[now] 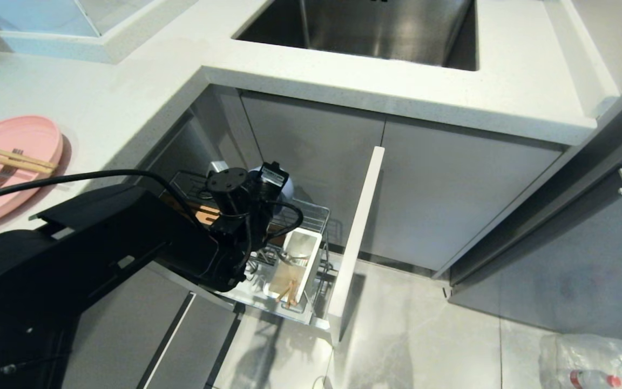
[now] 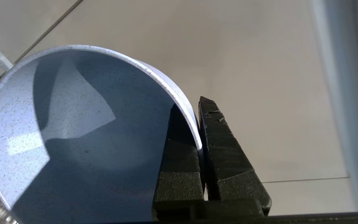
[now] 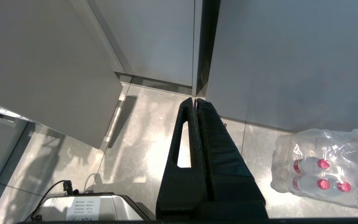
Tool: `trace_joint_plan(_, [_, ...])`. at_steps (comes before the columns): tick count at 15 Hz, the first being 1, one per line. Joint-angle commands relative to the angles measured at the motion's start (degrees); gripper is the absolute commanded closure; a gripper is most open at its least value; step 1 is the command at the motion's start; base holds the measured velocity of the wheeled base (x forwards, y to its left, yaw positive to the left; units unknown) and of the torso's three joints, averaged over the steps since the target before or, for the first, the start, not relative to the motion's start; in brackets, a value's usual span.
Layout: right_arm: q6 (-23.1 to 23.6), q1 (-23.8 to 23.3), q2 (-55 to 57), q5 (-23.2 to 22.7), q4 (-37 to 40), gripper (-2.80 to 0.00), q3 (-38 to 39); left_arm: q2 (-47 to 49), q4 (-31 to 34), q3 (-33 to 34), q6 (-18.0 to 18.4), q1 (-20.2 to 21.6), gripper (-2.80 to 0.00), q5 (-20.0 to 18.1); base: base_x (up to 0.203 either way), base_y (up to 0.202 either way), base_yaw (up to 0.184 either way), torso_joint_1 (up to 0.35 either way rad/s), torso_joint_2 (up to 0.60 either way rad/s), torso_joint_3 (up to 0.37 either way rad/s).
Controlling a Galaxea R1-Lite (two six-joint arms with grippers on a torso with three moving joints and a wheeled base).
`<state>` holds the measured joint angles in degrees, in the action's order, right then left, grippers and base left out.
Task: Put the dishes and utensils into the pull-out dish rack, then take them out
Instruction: Pick up the bowl and place it in the cupboard
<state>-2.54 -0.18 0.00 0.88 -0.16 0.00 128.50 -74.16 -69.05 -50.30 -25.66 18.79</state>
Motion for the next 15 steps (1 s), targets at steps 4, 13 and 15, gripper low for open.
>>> trace_joint_plan(4, [0.0,0.0,0.0,0.0,0.0,0.00,0.0,1.9,-3.9,0.1,-1.7,0.1,0.00,0.0,0.000,0.000,0.000,0.000,0.00,0.000])
trace_joint_plan(13, [0.0,0.0,0.1,0.0,0.0,0.00,0.0,4.8,-9.0,0.1,-7.5,0.9,0.00,-1.1,0.000,0.000,0.000,0.000,0.00,0.000])
trace_joint_plan(15, [0.0,0.0,0.0,0.1,0.1,0.00,0.0,5.2,-10.3,0.1,-8.1,1.3,0.00,-2.1,0.000,0.000,0.000,0.000,0.00,0.000])
